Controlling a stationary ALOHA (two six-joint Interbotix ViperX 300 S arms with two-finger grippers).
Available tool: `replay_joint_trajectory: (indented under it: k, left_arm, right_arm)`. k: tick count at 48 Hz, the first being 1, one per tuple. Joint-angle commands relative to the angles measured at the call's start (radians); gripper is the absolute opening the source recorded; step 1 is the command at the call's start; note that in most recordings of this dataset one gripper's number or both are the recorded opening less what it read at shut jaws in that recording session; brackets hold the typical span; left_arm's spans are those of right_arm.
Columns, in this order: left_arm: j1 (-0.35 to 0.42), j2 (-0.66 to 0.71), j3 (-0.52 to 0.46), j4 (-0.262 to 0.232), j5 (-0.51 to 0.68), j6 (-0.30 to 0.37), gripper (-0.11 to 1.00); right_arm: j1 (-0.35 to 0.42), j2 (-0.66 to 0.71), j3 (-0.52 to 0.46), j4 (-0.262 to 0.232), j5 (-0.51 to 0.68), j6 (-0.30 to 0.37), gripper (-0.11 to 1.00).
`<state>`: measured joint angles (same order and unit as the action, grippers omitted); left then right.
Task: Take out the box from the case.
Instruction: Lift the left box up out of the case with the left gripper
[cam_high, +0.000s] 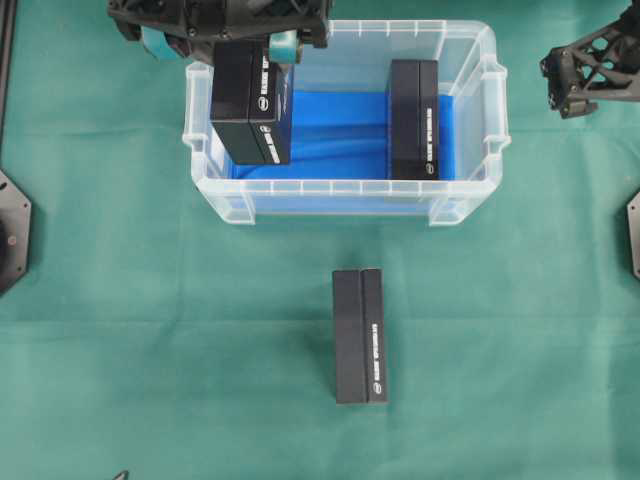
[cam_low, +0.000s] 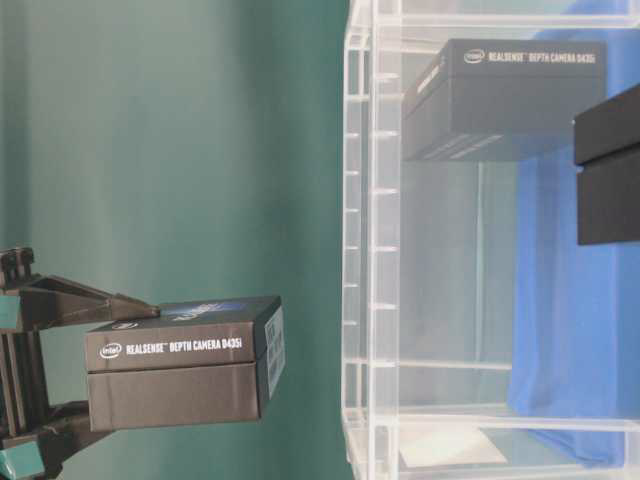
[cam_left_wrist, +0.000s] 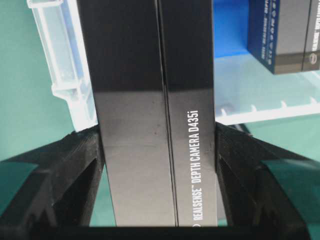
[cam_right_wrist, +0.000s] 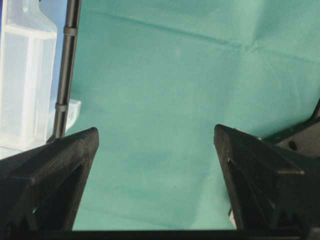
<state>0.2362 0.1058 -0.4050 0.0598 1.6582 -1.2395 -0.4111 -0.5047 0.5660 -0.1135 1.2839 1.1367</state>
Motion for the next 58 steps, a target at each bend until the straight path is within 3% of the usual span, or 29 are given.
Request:
replay_joint_trajectory:
  k: [1,58]
  left_arm:
    - [-0.003,-0.031,-0.031,0.003,0.002,0.002,0.61]
    - [-0.006,-0.031,-0.028,0.006,0.002,0.000,0.61]
  right_arm:
    - [0.003,-0.009,-0.015,0.002,-0.005,0.002,0.90]
    - [0.003,-0.023,-0.012,0.000,-0.002,0.002,0.90]
